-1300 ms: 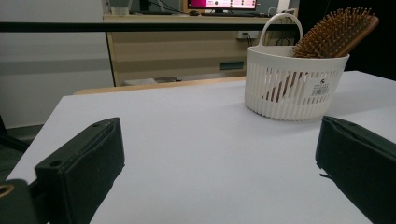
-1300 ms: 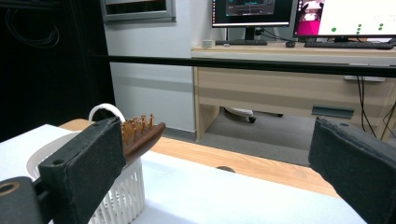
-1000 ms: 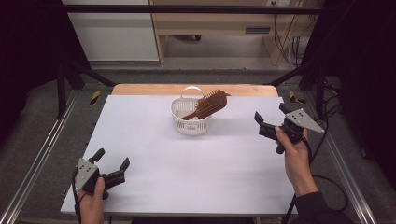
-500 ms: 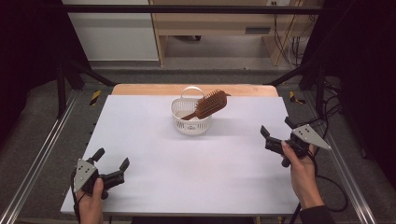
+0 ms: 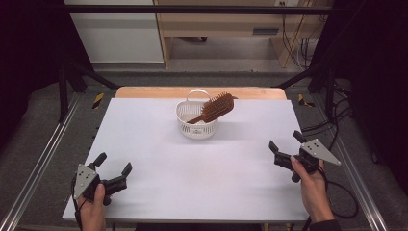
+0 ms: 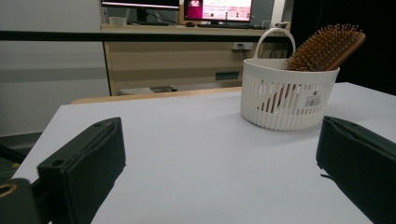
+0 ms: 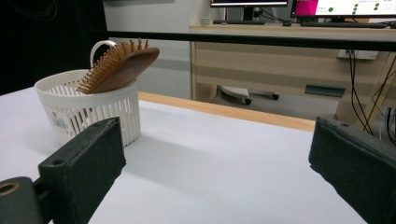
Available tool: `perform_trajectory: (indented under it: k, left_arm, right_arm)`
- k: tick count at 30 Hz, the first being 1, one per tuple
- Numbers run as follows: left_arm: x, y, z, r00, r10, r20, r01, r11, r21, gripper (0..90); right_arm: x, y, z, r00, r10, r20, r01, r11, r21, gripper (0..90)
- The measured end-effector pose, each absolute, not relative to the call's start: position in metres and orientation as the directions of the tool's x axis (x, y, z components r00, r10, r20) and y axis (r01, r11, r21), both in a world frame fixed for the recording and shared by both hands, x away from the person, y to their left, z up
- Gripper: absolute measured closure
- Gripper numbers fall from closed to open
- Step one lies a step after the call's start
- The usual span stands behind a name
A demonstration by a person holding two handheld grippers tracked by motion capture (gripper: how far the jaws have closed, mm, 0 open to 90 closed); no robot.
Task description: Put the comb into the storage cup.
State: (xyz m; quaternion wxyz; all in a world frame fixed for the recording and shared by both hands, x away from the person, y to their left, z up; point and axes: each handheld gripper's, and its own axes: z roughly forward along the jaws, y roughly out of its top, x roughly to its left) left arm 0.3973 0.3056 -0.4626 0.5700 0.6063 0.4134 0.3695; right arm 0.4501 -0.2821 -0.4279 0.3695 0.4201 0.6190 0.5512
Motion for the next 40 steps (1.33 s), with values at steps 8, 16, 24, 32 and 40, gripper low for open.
perform_trajectory:
  k: [8, 16, 24, 32, 40]
  left_arm:
    - [0.397, 0.304, -0.462, 0.396, 0.918, -0.02, 0.074, -0.01, 0.997, 1.1]
    - [0.396, 0.304, -0.462, 0.402, 0.915, -0.022, 0.071, -0.008, 0.997, 1.0]
    - [0.395, 0.303, -0.461, 0.412, 0.911, -0.02, 0.064, -0.007, 0.998, 1.0]
    - [0.396, 0.299, -0.461, 0.426, 0.905, -0.016, 0.062, -0.012, 0.998, 1.0]
    - [0.396, 0.299, -0.462, 0.425, 0.905, -0.02, 0.064, -0.008, 0.998, 1.0]
  right_arm:
    - [0.443, -0.282, -0.438, -0.389, 0.921, 0.005, 0.124, 0.047, 0.991, 3.9]
    - [0.437, -0.28, -0.445, -0.408, 0.913, -0.004, 0.126, 0.061, 0.99, 3.9]
    - [0.433, -0.273, -0.451, -0.442, 0.897, -0.016, 0.113, 0.074, 0.991, 3.3]
    - [0.431, -0.261, -0.458, -0.48, 0.876, -0.04, 0.095, 0.098, 0.991, 3.1]
    - [0.432, -0.245, -0.467, -0.516, 0.856, -0.033, 0.102, 0.1, 0.99, 3.1]
